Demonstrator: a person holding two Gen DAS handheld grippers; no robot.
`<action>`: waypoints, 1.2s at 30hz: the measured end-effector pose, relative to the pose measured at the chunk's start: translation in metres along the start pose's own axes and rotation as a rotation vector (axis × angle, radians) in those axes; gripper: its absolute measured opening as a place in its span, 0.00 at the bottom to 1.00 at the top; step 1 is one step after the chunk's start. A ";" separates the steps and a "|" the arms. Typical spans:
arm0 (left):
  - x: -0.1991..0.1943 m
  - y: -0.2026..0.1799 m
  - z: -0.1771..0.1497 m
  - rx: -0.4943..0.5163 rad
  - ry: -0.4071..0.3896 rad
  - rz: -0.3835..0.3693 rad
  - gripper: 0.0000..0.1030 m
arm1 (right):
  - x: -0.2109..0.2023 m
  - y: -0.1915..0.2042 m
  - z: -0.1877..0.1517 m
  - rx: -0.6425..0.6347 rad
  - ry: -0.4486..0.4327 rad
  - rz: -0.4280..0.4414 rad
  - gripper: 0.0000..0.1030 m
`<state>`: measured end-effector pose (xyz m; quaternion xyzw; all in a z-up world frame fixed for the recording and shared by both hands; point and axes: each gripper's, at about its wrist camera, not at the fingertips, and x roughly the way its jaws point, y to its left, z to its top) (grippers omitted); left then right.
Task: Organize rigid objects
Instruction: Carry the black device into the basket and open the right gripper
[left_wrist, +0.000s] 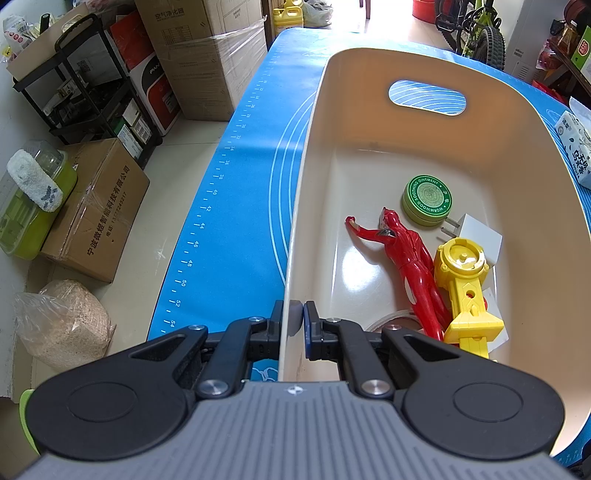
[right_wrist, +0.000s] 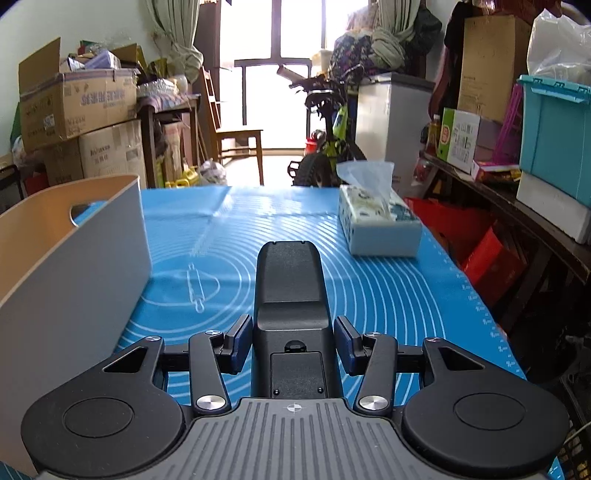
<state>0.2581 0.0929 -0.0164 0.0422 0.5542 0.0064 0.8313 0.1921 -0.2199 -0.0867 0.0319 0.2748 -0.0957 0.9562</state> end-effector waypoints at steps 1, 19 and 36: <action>0.000 0.000 0.000 0.000 0.000 0.000 0.11 | -0.002 0.000 0.001 0.001 -0.007 0.002 0.52; 0.000 0.000 0.000 0.000 0.000 0.001 0.11 | -0.028 0.037 0.043 -0.046 -0.093 0.121 0.52; 0.001 -0.001 0.000 0.000 0.000 0.002 0.11 | -0.016 0.169 0.082 -0.224 0.055 0.385 0.52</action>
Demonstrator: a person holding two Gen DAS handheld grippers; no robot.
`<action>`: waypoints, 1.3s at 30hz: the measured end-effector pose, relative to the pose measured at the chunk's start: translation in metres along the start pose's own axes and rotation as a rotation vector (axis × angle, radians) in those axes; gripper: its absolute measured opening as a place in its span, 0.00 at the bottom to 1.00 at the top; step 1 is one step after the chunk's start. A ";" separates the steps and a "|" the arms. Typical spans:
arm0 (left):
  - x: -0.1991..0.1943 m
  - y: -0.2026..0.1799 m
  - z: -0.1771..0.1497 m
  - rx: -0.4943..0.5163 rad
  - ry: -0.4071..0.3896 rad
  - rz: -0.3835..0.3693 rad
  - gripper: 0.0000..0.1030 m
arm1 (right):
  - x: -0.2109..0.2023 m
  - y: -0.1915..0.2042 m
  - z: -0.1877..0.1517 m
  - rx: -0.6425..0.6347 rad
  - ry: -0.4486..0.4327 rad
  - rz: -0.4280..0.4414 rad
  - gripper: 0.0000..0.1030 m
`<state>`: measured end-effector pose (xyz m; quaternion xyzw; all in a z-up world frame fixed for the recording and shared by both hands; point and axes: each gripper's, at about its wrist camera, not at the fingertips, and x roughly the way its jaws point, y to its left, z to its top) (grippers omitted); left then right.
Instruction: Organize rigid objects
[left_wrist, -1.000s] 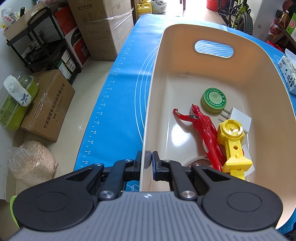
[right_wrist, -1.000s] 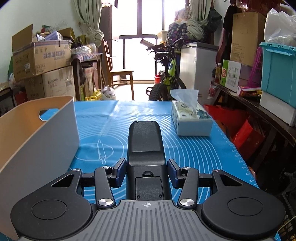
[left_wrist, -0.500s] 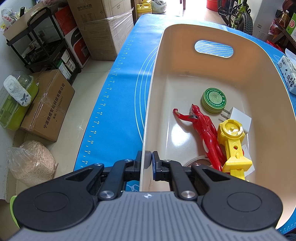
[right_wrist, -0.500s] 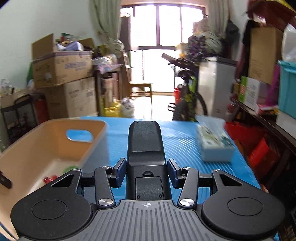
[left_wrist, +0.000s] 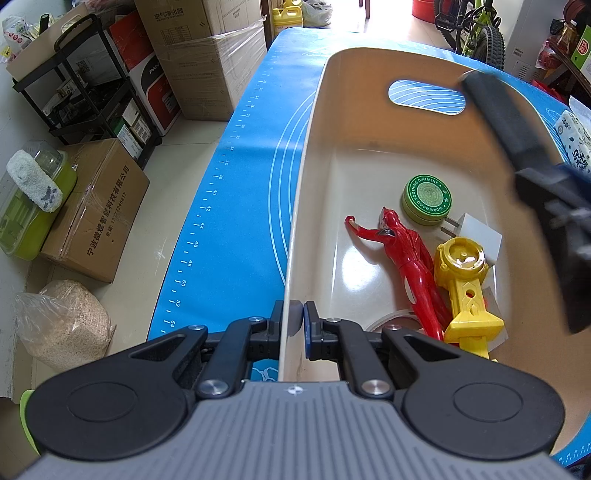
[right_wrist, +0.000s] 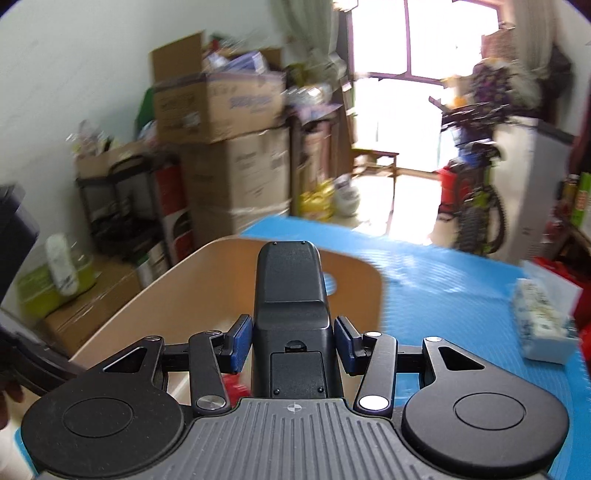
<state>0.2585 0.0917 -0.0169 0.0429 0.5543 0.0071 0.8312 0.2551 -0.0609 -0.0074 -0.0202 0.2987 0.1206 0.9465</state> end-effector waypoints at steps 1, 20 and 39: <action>0.000 0.000 0.000 0.001 0.000 0.001 0.11 | 0.006 0.005 0.001 -0.006 0.029 0.012 0.52; 0.000 0.000 0.001 0.003 0.000 0.006 0.11 | 0.031 0.030 -0.007 -0.014 0.286 0.035 0.57; -0.103 -0.045 -0.014 0.046 -0.219 0.016 0.72 | -0.107 -0.029 0.013 0.118 0.109 -0.101 0.94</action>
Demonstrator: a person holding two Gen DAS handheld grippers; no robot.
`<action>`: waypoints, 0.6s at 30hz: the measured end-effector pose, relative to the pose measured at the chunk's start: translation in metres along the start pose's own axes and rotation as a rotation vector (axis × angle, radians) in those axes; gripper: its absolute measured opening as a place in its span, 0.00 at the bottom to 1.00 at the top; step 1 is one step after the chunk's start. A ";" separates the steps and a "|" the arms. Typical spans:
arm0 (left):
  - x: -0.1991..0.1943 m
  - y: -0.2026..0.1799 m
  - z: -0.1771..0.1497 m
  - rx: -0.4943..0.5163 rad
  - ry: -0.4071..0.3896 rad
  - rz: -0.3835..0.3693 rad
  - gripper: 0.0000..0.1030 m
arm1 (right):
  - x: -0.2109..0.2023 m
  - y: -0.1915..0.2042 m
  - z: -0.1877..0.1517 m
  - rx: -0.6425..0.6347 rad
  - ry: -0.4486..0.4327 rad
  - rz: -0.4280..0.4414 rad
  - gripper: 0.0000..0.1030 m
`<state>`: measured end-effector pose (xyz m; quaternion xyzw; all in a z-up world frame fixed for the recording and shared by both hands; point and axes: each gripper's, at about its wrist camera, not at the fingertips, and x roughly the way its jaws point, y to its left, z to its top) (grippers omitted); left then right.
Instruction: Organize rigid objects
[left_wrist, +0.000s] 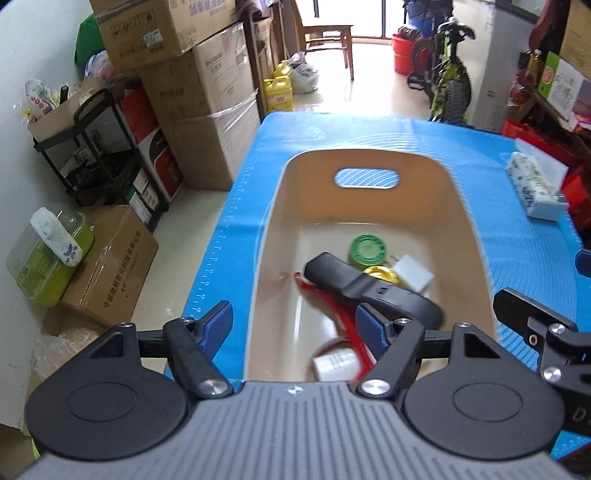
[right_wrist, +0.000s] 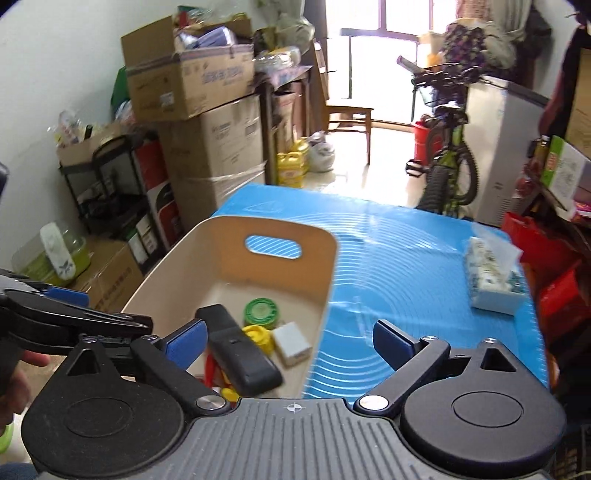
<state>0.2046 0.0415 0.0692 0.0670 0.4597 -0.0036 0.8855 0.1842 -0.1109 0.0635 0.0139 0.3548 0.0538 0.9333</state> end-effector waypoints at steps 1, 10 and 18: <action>-0.006 -0.004 -0.001 0.002 -0.004 0.002 0.72 | -0.007 -0.005 -0.001 0.009 -0.004 -0.005 0.94; -0.054 -0.021 -0.024 -0.005 -0.035 -0.026 0.72 | -0.067 -0.034 -0.023 0.050 -0.040 -0.039 0.94; -0.085 -0.030 -0.059 -0.019 -0.078 0.002 0.72 | -0.112 -0.050 -0.055 0.068 -0.062 -0.066 0.94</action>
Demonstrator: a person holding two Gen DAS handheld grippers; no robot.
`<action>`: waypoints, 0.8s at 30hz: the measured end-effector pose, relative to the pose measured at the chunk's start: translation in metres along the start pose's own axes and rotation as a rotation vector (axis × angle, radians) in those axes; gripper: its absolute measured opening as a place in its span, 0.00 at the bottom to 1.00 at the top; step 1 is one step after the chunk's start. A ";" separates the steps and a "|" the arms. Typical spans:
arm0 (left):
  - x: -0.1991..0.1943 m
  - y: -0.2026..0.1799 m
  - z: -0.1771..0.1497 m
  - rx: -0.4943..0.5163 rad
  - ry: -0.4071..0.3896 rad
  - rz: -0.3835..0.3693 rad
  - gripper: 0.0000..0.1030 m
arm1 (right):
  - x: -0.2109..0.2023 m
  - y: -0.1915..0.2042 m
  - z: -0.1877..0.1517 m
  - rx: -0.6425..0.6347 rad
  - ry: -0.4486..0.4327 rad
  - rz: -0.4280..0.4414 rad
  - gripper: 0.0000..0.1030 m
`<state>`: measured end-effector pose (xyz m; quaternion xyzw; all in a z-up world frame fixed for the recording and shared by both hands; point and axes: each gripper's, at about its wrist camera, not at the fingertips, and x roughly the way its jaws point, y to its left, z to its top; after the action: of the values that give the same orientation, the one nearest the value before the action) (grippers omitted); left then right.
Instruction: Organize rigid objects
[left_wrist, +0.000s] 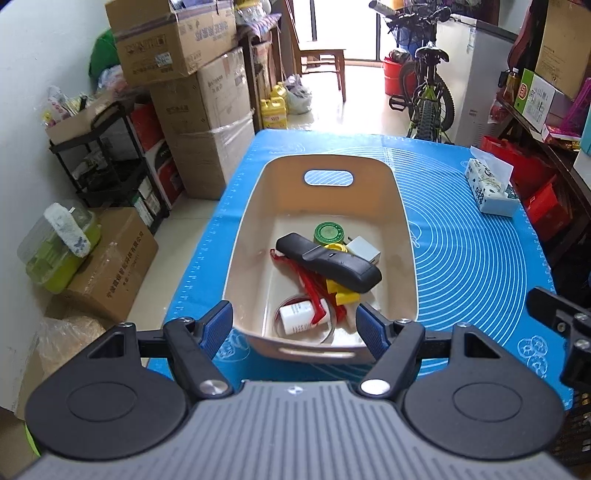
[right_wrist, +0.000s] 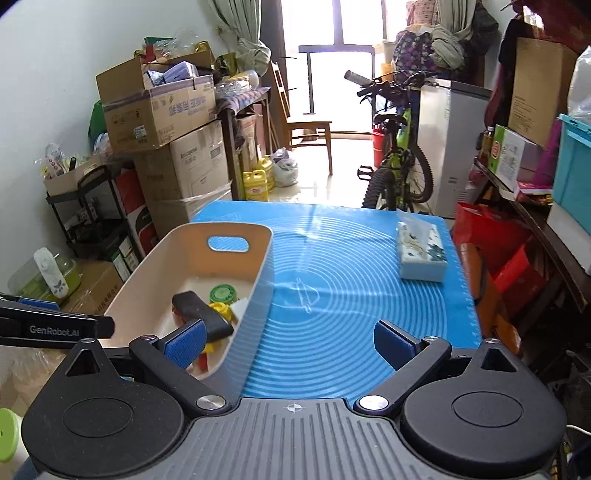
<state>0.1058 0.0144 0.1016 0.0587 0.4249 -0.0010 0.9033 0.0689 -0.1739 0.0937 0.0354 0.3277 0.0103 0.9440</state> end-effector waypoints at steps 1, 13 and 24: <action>-0.003 -0.002 -0.005 0.006 -0.006 0.011 0.72 | -0.005 0.000 -0.004 -0.004 -0.004 -0.005 0.94; -0.036 -0.016 -0.046 0.005 -0.066 -0.028 0.72 | -0.047 -0.014 -0.054 0.023 -0.021 -0.025 0.94; -0.019 -0.038 -0.089 0.022 -0.058 -0.044 0.72 | -0.056 -0.023 -0.095 0.005 -0.051 -0.075 0.94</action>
<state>0.0228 -0.0145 0.0558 0.0594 0.3994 -0.0272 0.9144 -0.0345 -0.1932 0.0524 0.0256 0.3046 -0.0267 0.9518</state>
